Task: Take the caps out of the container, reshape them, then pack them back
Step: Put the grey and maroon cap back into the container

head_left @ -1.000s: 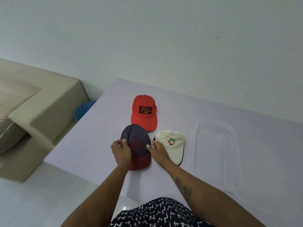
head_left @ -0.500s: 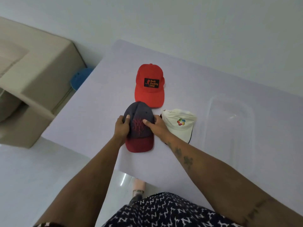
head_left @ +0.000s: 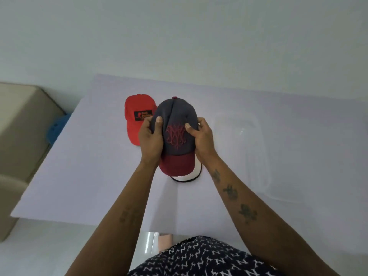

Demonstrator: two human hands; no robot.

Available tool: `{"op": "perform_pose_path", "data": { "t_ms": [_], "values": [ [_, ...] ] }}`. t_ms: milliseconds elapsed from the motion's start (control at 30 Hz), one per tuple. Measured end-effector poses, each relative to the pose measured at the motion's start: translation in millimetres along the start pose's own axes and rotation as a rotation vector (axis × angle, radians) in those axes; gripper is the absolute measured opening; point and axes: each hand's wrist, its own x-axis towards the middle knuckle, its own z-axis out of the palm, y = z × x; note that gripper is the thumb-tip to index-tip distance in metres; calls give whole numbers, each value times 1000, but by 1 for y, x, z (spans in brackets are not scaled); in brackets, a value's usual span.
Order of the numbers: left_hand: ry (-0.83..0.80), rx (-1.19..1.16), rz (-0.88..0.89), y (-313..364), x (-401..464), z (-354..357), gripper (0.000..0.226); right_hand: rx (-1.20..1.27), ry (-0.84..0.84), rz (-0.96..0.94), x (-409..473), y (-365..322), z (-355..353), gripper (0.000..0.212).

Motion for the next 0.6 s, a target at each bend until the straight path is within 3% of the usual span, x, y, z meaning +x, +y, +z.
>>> {"op": "perform_pose_path", "data": {
  "t_ms": [167,300,600],
  "values": [
    [-167,4,-69,-10,-24,95,16,-207,244,-135,-11,-37,-117,11],
    [-265,110,-130,-33,-46,142,23,-420,313,-133,-20,-40,-186,13],
    [-236,319,-262,-89,-70,167,25,-582,400,36,-11,16,-223,8]
  ]
}}
